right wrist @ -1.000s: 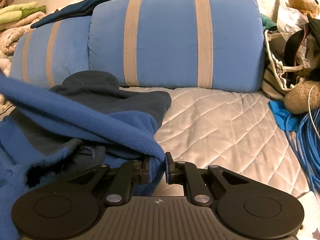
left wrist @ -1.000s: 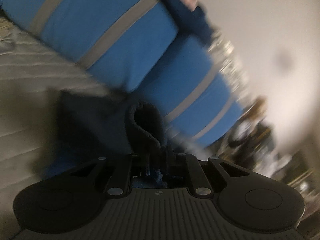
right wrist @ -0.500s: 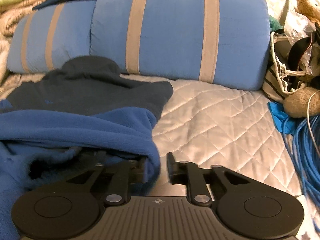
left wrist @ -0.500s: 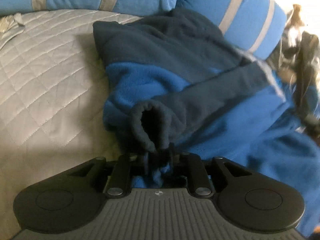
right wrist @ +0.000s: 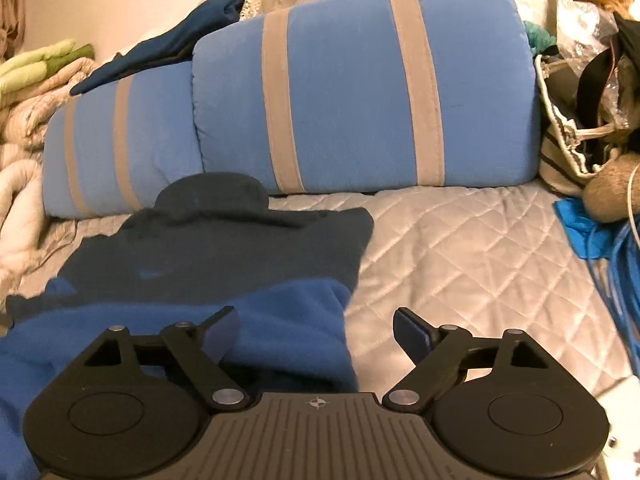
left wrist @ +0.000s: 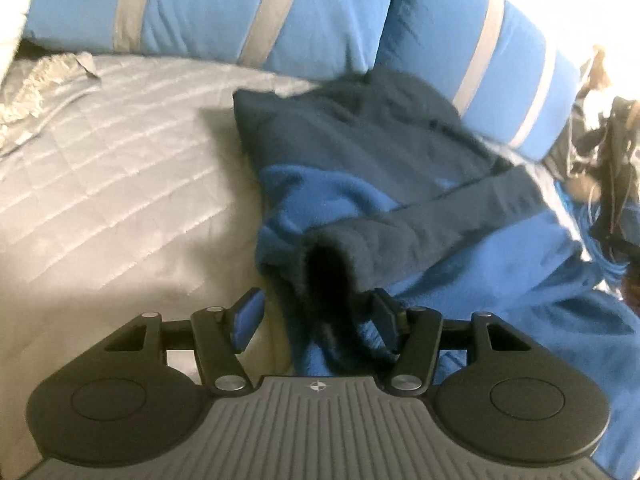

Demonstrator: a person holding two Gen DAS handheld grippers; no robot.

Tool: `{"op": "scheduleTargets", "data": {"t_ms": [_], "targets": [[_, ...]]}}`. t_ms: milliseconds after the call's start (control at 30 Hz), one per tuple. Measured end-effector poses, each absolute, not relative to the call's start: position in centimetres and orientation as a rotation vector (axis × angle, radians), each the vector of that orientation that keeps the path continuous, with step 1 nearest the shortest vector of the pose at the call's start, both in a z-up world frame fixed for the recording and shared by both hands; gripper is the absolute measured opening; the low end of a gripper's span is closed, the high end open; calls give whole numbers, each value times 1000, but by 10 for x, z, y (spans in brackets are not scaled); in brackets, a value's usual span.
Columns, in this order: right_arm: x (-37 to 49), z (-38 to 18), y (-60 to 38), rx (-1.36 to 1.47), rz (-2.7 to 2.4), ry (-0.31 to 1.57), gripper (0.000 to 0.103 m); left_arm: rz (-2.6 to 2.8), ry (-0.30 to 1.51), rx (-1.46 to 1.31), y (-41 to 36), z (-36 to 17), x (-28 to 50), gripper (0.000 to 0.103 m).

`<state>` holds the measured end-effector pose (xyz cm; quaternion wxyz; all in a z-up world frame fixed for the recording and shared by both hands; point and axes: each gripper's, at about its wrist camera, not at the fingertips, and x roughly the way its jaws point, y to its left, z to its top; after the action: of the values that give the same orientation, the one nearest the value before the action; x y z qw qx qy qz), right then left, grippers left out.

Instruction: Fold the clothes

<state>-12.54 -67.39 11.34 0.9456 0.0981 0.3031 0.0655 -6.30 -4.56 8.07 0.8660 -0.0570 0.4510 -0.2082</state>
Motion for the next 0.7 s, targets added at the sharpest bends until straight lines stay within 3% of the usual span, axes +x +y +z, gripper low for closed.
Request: {"op": "scheduleTargets", "data": {"t_ms": [233,367,467,700], "targets": [[-94,66,-660,132,97,804,92,-425,837,-235,-28,103,-88,59],[-105,74,-666,158,62,749,97,-437,790,-273,-17,113,-104,72],[-121,87,-665,96,17,694,103,-456,729,-273,-12,119,-121,75],[-162,114,-688,56,-55,568,103,-611,673,-432,10,109,-158,79]]}}
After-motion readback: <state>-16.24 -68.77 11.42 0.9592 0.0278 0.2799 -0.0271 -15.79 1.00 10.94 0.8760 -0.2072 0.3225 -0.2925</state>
